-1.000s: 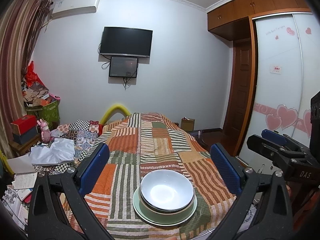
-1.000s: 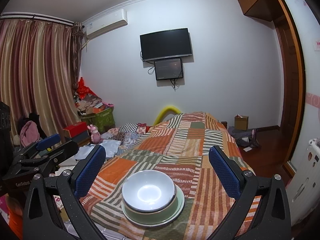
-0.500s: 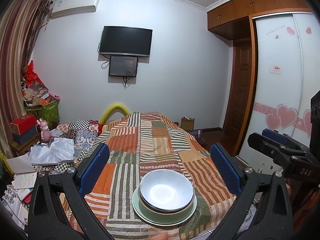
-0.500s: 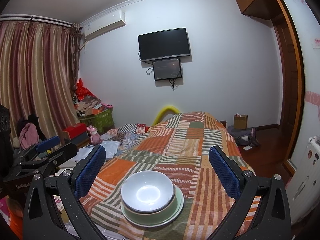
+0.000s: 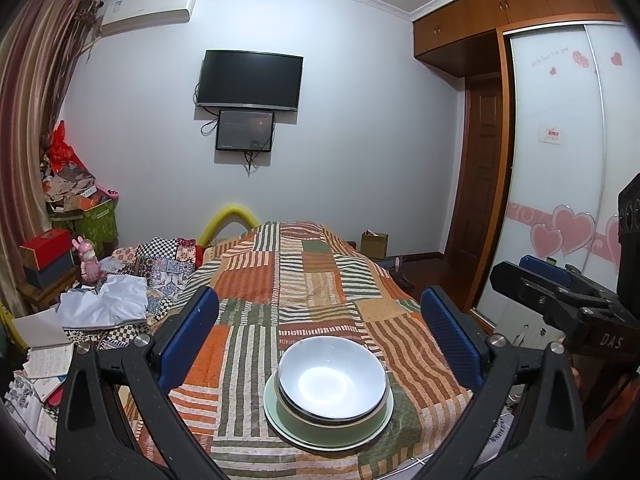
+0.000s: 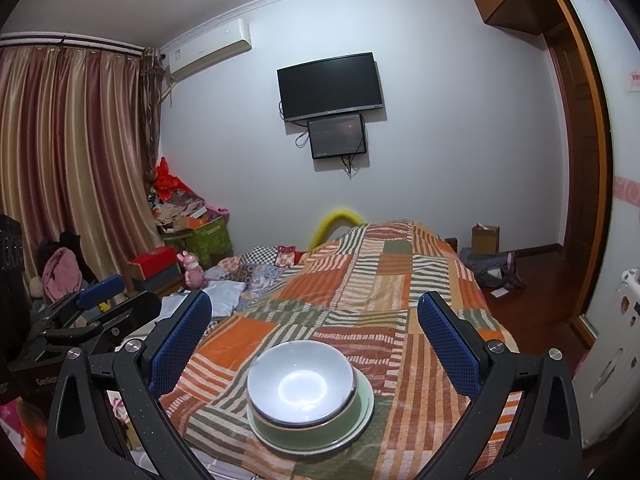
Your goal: Organize plates and bowls
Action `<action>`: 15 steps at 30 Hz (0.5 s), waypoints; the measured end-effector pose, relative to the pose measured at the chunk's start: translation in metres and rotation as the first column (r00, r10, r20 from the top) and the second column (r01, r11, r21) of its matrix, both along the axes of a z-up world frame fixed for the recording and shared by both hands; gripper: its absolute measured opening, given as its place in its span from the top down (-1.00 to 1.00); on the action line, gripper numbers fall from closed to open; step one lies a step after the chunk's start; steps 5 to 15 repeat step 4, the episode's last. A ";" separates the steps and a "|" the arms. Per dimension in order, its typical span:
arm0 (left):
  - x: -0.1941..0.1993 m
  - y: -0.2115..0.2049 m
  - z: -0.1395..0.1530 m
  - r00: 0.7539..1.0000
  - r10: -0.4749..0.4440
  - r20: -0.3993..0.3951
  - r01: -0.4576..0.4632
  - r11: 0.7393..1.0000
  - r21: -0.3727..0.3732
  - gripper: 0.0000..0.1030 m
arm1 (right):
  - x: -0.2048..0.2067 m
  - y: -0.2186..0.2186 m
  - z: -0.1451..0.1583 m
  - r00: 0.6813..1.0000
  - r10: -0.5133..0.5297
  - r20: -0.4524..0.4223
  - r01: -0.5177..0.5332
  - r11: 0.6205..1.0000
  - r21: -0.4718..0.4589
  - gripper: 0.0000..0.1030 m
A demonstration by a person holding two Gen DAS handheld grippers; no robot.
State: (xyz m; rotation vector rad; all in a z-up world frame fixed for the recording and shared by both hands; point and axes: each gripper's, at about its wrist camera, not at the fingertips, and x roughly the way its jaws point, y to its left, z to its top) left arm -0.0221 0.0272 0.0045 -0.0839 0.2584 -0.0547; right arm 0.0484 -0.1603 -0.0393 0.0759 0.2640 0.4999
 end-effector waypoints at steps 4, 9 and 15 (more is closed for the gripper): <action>0.002 0.004 -0.001 1.000 0.002 -0.004 -0.002 1.000 -0.007 -0.99 | 0.001 0.001 -0.001 1.000 0.000 -0.004 0.000 1.000 -0.006 -1.00; 0.002 0.004 -0.001 1.000 0.002 -0.004 -0.002 1.000 -0.007 -0.99 | 0.001 0.001 -0.001 1.000 0.000 -0.004 0.000 1.000 -0.006 -1.00; 0.002 0.004 -0.001 1.000 0.002 -0.004 -0.002 1.000 -0.007 -0.99 | 0.001 0.001 -0.001 1.000 0.000 -0.004 0.000 1.000 -0.006 -1.00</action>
